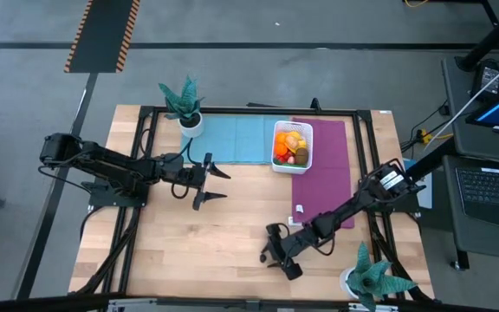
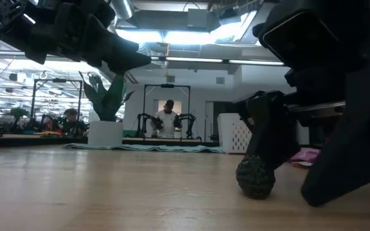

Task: Pick and placing Produce into tupperware
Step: Put the black blackberry into the white container

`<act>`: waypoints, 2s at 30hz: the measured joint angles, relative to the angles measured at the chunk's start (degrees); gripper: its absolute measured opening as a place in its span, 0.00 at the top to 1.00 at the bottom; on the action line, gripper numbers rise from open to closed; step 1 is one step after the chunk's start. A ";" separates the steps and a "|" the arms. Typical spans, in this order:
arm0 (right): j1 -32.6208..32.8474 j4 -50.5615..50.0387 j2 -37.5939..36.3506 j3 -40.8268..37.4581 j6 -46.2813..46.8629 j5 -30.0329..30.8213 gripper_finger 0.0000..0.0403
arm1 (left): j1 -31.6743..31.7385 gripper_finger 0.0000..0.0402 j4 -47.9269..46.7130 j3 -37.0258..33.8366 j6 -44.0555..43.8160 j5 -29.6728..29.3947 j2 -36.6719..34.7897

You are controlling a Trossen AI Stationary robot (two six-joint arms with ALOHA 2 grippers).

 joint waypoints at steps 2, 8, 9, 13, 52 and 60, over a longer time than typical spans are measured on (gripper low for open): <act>-0.33 -0.05 0.00 0.00 -0.77 0.87 0.40 | 0.00 0.29 0.00 0.00 0.02 0.00 0.00; -1.43 -0.02 0.00 0.00 -3.23 1.24 0.40 | 0.00 0.29 -0.07 0.00 0.00 0.00 0.00; -1.64 -0.02 0.00 0.00 -3.23 1.24 0.40 | 0.00 0.29 -0.07 0.00 0.00 0.00 0.00; -2.02 0.02 0.00 -0.02 -3.22 1.00 0.40 | 0.00 0.29 -0.09 0.00 0.00 0.00 0.00; -2.44 9.59 3.15 -0.10 -2.68 0.83 0.73 | 0.02 0.29 -0.11 0.00 0.09 -0.02 0.00; -3.10 13.03 2.90 -0.09 -2.06 4.80 0.71 | 0.00 0.29 -0.11 0.00 0.07 0.00 0.00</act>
